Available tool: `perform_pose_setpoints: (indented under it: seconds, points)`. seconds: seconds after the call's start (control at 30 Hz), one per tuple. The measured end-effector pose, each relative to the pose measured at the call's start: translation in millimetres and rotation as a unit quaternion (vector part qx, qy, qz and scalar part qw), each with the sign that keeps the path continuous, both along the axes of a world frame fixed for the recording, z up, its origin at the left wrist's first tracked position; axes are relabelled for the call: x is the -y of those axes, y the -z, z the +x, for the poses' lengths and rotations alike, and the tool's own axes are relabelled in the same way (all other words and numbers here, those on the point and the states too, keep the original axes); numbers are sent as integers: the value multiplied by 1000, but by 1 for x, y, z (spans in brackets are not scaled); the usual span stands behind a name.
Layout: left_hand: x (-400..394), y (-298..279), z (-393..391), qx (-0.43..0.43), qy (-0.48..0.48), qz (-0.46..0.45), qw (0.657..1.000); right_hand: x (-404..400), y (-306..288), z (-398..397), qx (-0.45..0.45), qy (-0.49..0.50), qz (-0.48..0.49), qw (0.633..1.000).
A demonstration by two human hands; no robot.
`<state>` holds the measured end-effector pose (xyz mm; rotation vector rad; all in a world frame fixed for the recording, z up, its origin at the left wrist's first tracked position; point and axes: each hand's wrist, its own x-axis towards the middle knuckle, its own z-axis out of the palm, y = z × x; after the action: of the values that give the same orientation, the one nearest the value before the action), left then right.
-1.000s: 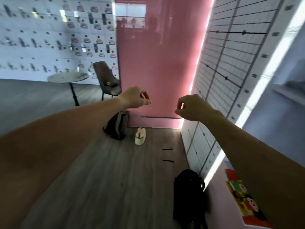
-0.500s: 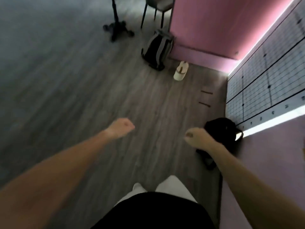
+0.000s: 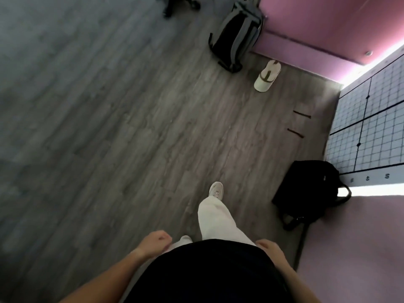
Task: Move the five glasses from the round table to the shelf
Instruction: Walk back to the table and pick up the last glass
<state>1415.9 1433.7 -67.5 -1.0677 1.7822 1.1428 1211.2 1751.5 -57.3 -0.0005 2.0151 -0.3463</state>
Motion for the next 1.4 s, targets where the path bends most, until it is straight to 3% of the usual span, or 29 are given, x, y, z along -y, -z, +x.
perform_pose_setpoints:
  seconds: [0.17, 0.4, 0.63, 0.8, 0.97, 1.13, 1.27, 1.4]
  points:
    - [37, 0, -86, -16, -41, -32, 998, 64, 1, -100, -9, 20, -15, 1000]
    - [105, -19, -203, -77, -133, -110, 982, 116, 4, -219, -51, -26, -27, 998]
    - [140, -12, -243, -65, -179, -80, 978, 154, 19, -283, -13, -61, 18, 998]
    - [220, 1, -303, -104, -321, -58, 939, 202, 27, -308, 4, -66, 50, 997]
    - [306, 2, -353, -94, -239, -49, 965, 286, 19, -352, 40, -91, 54, 994]
    - [385, 6, -389, -72, -135, -52, 987, 394, 3, -413, -11, -44, 6, 999]
    - [437, 6, -410, -56, -165, -46, 984, 462, -12, -460, -48, 1, -25, 999]
    - [477, 12, -436, -37, -165, -50, 984, 502, -6, -497, -20, 3, -30, 999]
